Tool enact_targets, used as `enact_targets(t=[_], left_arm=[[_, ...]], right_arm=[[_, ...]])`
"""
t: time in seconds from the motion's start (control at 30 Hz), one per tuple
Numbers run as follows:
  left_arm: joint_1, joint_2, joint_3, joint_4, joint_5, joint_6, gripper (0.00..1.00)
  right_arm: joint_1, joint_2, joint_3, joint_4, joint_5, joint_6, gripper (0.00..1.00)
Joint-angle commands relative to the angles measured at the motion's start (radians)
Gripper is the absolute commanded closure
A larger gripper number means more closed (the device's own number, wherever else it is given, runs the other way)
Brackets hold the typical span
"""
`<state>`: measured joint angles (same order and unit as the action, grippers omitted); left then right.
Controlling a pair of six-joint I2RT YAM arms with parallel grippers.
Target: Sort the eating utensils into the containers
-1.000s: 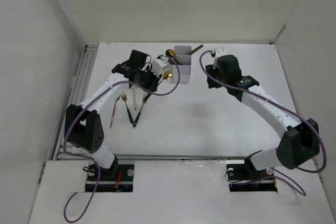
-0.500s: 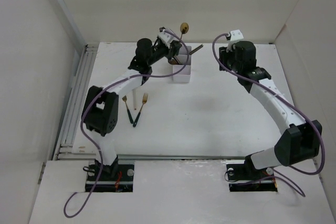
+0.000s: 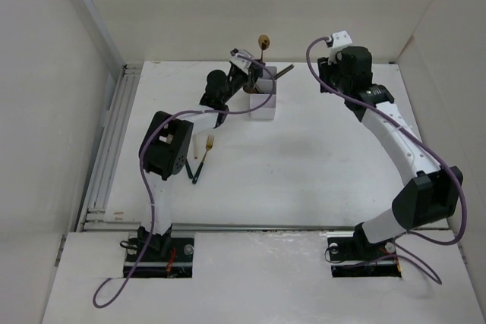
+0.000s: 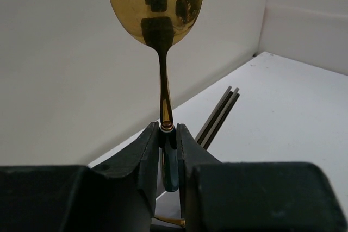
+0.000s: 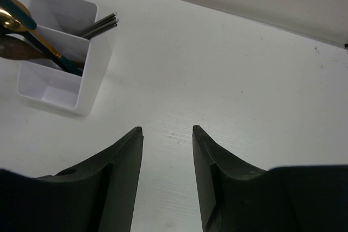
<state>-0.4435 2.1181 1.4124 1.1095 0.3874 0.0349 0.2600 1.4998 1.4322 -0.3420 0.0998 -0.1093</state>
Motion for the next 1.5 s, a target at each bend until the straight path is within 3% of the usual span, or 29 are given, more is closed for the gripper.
enact_targets(t=[0.0, 0.3, 0.37, 0.4, 0.5, 0.8, 0.93, 1.17, 1.27, 1.33, 1.47], left_arm=[[-0.003, 0.029, 0.040, 0.115, -0.028, -0.047, 1.00], [-0.012, 0.048, 0.002, 0.089, -0.028, -0.076, 0.99], [-0.012, 0.048, 0.002, 0.089, -0.015, -0.076, 0.91], [-0.012, 0.048, 0.002, 0.089, -0.015, -0.076, 0.77], [-0.012, 0.036, -0.007, 0.066, -0.004, -0.076, 0.65], [-0.021, -0.081, -0.079, 0.056, -0.050, -0.014, 0.56], [-0.021, -0.203, -0.070, -0.028, -0.106, 0.048, 0.54], [-0.003, -0.496, -0.093, -0.380, -0.338, 0.155, 0.52], [0.046, -0.610, -0.116, -0.685, -0.444, 0.155, 0.44], [0.121, -0.653, -0.127, -0.931, -0.501, 0.126, 0.40], [0.276, -0.728, -0.223, -1.232, -0.539, 0.086, 0.31]], right_arm=[[-0.007, -0.003, 0.060, -0.055, 0.049, -0.027, 0.53], [-0.007, -0.075, 0.016, -0.075, 0.080, -0.027, 0.53], [-0.007, -0.085, 0.016, -0.084, 0.080, -0.027, 0.53], [-0.007, -0.095, 0.004, -0.084, 0.080, -0.018, 0.53], [-0.007, -0.114, -0.018, -0.084, 0.080, -0.018, 0.50], [-0.007, -0.191, -0.111, -0.034, 0.020, 0.000, 0.50], [-0.007, -0.200, -0.156, 0.030, -0.038, 0.000, 0.49], [0.062, -0.096, -0.142, 0.164, -0.121, 0.031, 0.46], [0.131, 0.003, -0.093, 0.175, -0.121, 0.031, 0.45], [0.165, 0.066, -0.056, 0.175, -0.134, 0.031, 0.45], [0.232, 0.146, -0.010, 0.175, -0.173, 0.031, 0.45]])
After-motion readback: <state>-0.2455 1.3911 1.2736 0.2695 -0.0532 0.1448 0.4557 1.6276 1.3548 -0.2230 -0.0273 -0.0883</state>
